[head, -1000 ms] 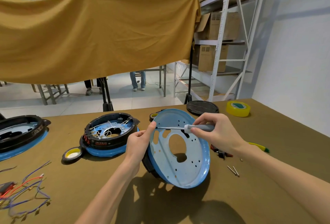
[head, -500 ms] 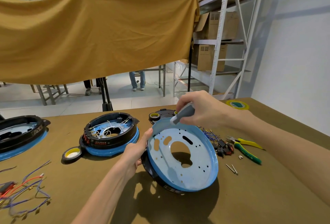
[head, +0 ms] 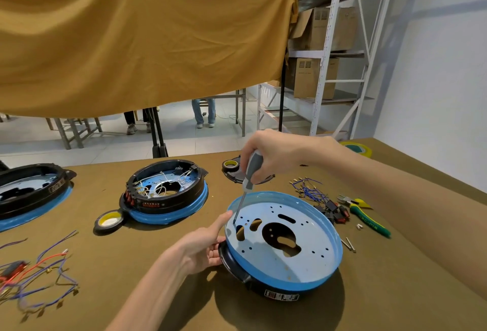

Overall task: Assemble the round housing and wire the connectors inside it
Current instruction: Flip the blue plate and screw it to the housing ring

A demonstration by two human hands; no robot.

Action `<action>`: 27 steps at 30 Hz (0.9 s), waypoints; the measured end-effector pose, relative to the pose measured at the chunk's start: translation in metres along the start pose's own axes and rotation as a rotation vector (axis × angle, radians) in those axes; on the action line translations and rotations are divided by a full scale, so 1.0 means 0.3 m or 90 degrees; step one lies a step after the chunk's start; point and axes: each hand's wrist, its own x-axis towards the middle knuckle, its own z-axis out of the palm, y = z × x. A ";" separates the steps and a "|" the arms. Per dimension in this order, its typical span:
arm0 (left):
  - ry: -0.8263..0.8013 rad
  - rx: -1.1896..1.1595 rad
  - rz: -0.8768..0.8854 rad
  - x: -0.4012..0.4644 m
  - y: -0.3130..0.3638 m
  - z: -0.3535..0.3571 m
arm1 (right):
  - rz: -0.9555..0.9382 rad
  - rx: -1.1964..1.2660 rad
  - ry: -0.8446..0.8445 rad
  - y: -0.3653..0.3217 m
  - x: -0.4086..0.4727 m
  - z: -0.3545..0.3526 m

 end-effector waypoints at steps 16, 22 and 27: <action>-0.002 0.006 0.015 0.019 -0.020 -0.005 | 0.027 -0.034 -0.085 -0.026 0.079 -0.002; 0.013 0.003 0.011 0.015 -0.019 0.006 | 0.011 -0.032 -0.046 -0.033 0.083 0.022; 0.029 -0.006 0.024 0.007 -0.018 0.006 | 0.006 -0.011 -0.028 -0.018 0.044 0.021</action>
